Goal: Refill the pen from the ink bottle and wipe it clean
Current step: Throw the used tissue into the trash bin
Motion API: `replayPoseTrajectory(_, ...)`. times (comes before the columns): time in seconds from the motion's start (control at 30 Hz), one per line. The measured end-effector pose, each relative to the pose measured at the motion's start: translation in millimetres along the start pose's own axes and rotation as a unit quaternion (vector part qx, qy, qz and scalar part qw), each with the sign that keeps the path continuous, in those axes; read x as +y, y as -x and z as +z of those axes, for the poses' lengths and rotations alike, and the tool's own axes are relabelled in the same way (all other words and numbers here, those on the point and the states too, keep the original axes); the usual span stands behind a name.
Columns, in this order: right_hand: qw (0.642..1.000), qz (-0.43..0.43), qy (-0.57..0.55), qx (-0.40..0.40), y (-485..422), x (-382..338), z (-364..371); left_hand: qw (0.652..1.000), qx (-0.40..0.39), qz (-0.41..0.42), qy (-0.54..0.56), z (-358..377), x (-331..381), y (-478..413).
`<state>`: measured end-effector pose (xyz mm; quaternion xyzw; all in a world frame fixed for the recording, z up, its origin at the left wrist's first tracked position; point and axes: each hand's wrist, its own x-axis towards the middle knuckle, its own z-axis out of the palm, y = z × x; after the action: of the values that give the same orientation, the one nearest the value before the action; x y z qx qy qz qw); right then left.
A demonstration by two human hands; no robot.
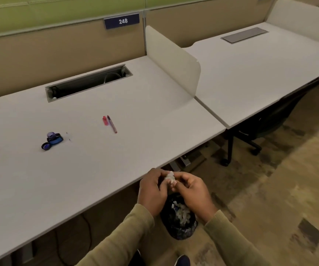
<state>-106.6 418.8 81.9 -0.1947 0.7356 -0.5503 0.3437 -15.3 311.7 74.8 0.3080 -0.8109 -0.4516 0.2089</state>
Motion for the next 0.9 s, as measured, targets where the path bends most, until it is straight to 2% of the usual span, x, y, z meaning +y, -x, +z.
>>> replayPoseTrajectory(0.13, 0.999, -0.003, -0.046, 0.0, 10, 19, -36, 1.0, -0.003, -0.015, 0.025, 34, 11, 6)
replayPoseTrajectory(0.2, 0.999, -0.008, -0.041, -0.001, 13, 27, -52, 0.995, -0.017, -0.071, 0.072, 51, 13, 10)
replayPoseTrajectory(0.37, 0.999, -0.013, -0.026, -0.018, 20, 45, -83, 0.943, -0.054, -0.246, 0.219, 85, 19, 19)
replayPoseTrajectory(0.43, 0.999, -0.008, -0.032, -0.017, 19, 52, -90, 0.921, -0.05, -0.286, 0.259, 94, 22, 21)
replayPoseTrajectory(0.53, 1.0, -0.001, -0.029, -0.008, 14, 61, -97, 0.901, -0.044, -0.303, 0.307, 101, 28, 22)
replayPoseTrajectory(0.7, 0.999, 0.014, -0.007, 0.031, 2, 79, -98, 0.907, -0.051, -0.294, 0.297, 112, 21, 19)
replayPoseTrajectory(0.9, 0.989, 0.062, 0.063, 0.118, -21, 113, -91, 0.945, -0.083, -0.274, 0.159, 131, -18, 6)
